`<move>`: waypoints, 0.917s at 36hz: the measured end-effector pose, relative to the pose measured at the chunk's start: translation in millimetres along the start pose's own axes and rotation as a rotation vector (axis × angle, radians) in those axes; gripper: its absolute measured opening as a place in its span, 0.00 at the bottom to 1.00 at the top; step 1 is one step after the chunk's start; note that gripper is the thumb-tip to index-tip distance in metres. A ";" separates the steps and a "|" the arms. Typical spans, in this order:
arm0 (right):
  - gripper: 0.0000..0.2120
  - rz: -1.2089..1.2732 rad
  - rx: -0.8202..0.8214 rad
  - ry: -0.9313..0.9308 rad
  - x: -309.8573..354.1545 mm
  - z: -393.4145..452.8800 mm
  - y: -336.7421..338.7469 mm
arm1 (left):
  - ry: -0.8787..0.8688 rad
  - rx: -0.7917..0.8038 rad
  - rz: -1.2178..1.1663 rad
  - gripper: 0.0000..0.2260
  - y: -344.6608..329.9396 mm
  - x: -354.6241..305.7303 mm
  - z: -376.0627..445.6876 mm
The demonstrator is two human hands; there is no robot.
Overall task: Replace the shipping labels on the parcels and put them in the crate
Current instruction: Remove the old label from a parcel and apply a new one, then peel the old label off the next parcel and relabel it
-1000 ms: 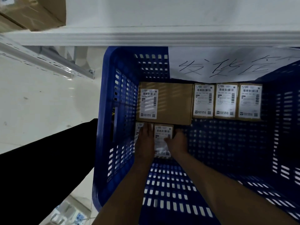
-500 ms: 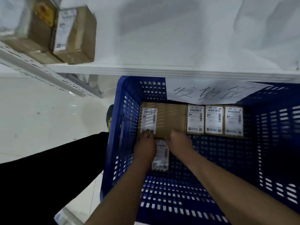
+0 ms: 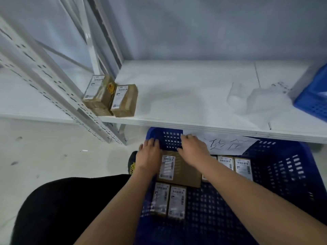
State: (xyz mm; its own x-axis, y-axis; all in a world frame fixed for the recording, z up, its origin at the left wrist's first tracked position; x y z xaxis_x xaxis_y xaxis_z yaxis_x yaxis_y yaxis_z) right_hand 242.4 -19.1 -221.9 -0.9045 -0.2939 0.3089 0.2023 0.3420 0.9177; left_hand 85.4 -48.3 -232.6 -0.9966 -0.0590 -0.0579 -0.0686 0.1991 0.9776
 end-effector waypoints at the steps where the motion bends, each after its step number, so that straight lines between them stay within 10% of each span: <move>1: 0.19 -0.006 -0.009 0.014 6.9 4.4 9.9 | 0.000 -0.030 -0.008 0.22 13.9 4.8 3.7; 15: 0.24 -0.039 -0.172 0.185 122.5 94.9 84.4 | 0.144 -0.320 -0.048 0.23 140.8 128.4 57.9; 33: 0.32 -0.080 -0.244 0.063 201.1 196.1 33.9 | 0.237 -0.461 -0.166 0.17 138.7 183.0 120.7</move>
State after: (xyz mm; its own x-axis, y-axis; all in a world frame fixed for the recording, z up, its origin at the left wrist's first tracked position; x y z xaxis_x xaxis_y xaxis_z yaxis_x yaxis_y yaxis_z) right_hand -6.2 108.4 -177.7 -0.8976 -0.3692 0.2408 0.2224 0.0922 0.9706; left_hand -112.1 86.6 -132.1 -0.9328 -0.2822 -0.2241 -0.1438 -0.2785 0.9496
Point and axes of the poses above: each hand's wrist, its own z-axis towards the middle knuckle, its own y-axis out of the back of the hand, x = y × z, the point moved 6 cm from there along z, towards the middle knuckle, and after that the axes turned 4 degrees about y, right-handed, at the moved point
